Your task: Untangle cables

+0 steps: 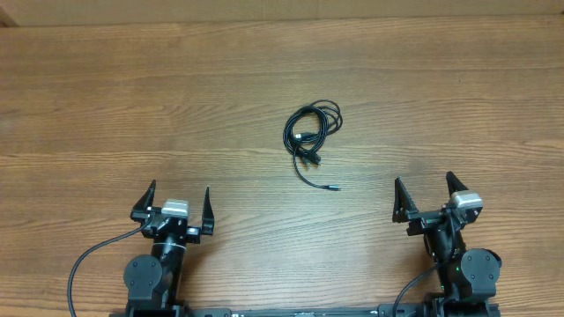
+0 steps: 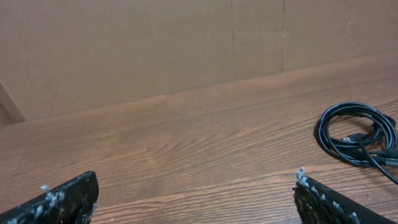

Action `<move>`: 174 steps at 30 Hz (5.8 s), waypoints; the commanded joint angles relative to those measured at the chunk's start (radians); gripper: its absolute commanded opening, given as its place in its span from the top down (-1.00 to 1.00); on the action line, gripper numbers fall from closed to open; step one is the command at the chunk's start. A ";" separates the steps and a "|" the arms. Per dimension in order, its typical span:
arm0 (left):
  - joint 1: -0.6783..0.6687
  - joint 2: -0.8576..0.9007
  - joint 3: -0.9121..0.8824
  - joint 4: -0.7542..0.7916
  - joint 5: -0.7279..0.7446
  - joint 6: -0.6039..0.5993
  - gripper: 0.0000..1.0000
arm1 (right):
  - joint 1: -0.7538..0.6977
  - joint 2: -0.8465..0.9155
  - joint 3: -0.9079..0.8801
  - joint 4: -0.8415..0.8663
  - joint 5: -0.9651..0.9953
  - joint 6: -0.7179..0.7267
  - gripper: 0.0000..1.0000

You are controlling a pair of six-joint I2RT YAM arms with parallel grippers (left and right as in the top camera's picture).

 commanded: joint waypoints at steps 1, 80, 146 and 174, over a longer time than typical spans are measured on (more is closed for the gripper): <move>0.010 -0.008 -0.004 -0.001 0.014 -0.014 -0.99 | 0.004 -0.010 -0.010 0.008 0.265 -0.093 -1.00; 0.010 -0.008 -0.004 -0.001 0.006 -0.004 -1.00 | 0.004 -0.010 -0.010 0.008 0.265 -0.093 -1.00; 0.010 0.867 0.709 -0.580 -0.019 -0.352 -1.00 | 0.004 -0.010 -0.010 0.009 0.258 -0.080 -1.00; 0.010 1.026 0.825 -0.572 0.151 -0.420 -0.99 | 0.004 0.440 0.315 -0.227 0.190 0.128 -1.00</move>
